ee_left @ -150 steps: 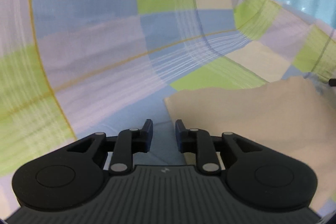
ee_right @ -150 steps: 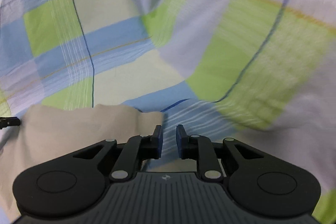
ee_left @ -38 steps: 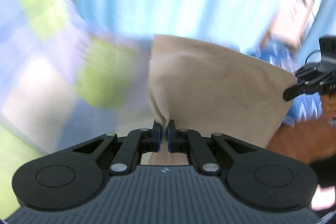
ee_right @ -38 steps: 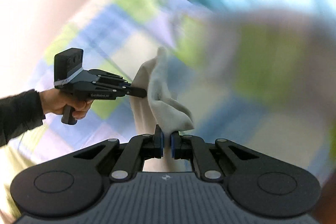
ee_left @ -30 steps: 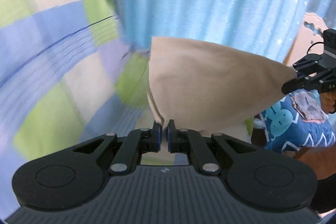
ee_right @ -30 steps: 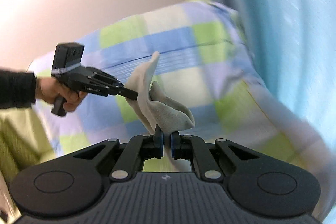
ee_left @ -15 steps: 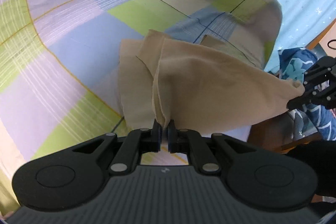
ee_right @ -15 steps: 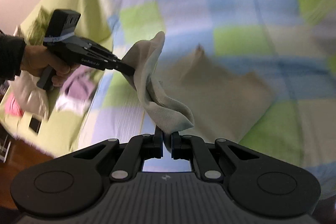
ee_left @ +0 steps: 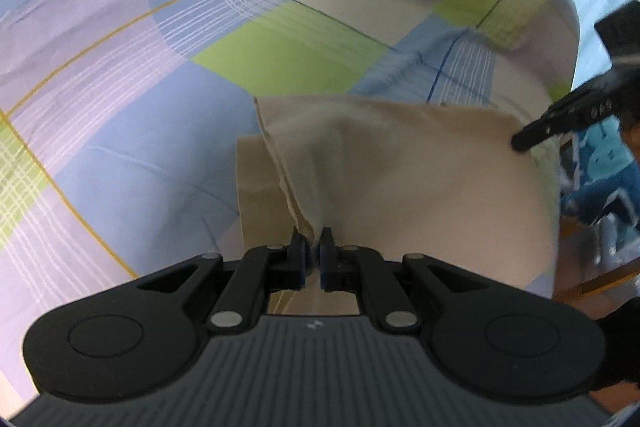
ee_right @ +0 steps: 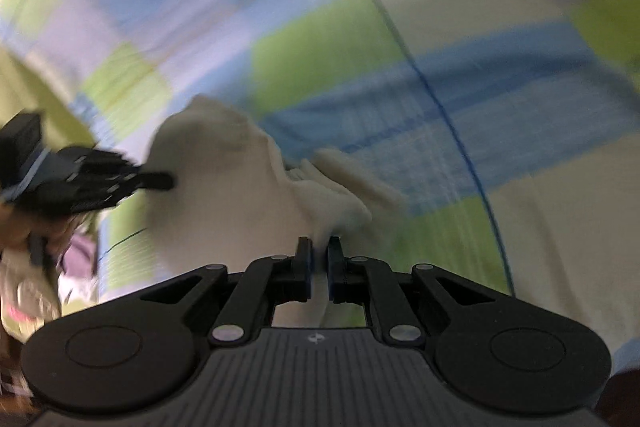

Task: Fold clothes

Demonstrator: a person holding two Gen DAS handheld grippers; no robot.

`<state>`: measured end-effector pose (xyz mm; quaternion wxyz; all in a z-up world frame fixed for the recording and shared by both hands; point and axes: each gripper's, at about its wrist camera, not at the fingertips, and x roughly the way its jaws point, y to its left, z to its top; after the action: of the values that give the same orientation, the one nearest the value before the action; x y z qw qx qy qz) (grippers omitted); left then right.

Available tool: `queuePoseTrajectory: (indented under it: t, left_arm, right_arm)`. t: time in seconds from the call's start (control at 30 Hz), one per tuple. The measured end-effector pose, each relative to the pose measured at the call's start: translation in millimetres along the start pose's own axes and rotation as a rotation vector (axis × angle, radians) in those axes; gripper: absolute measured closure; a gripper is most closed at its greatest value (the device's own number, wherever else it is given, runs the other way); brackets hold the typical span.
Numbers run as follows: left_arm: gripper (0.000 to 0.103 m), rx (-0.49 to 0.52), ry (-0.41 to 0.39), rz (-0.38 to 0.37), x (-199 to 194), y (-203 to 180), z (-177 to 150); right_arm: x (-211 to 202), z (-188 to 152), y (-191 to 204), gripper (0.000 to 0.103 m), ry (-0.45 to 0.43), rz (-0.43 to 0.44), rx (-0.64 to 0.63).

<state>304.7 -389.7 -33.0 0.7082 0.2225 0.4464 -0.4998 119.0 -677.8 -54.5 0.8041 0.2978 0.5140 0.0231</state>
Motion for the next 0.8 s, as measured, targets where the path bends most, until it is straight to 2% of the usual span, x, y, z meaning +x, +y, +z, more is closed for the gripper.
queuePoseTrajectory:
  t: [0.03,0.1,0.17,0.23,0.37,0.5,0.57,0.63,0.67,0.73,0.8]
  left_arm:
    - [0.1,0.014,0.001,0.012,2.5,-3.0,-0.7]
    - [0.099,0.061,-0.005,0.047,6.7,-10.8,-1.4]
    - [0.099,0.215,-0.035,0.119,7.2,-30.5,-4.3]
    - [0.099,0.426,-0.081,0.152,3.2,-57.1,-13.8]
    - [0.099,0.64,-0.142,0.157,-3.6,-84.2,-37.0]
    - [0.099,0.813,-0.169,0.187,-7.6,-97.8,-67.8]
    - [0.099,0.844,-0.169,0.188,-7.4,-100.0,-78.8]
    - [0.099,0.833,-0.17,0.184,-6.4,-100.7,-85.8]
    - [0.099,0.822,-0.172,0.184,-6.0,-101.4,-87.7]
    - [0.099,0.77,-0.18,0.186,-6.5,-100.7,-84.8]
    - [0.099,0.718,-0.191,0.19,-6.7,-100.5,-80.0]
  right_arm:
    - [1.6,-2.2,-3.0,0.087,0.004,-0.009,0.017]
    - [0.4,-7.0,-6.5,0.085,0.004,-0.029,0.044]
    - [-6.9,-8.7,-1.3,0.082,-0.013,-0.074,0.033]
    - [-18.4,-4.1,9.4,0.08,-0.055,-0.111,-0.002]
    - [-34.0,23.7,24.0,0.077,-0.168,-0.085,-0.063]
    - [-5.4,70.7,40.1,0.075,-0.146,-0.019,-0.184]
    - [15.3,90.9,51.5,0.075,-0.103,0.024,-0.27]
    - [40.7,108.1,69.0,0.073,-0.028,0.092,-0.373]
    - [53.1,114.9,78.8,0.069,0.013,0.134,-0.427]
    - [76.5,123.4,95.2,0.051,0.102,0.176,-0.511]
    - [97.8,127.5,108.2,0.048,0.184,0.195,-0.572]
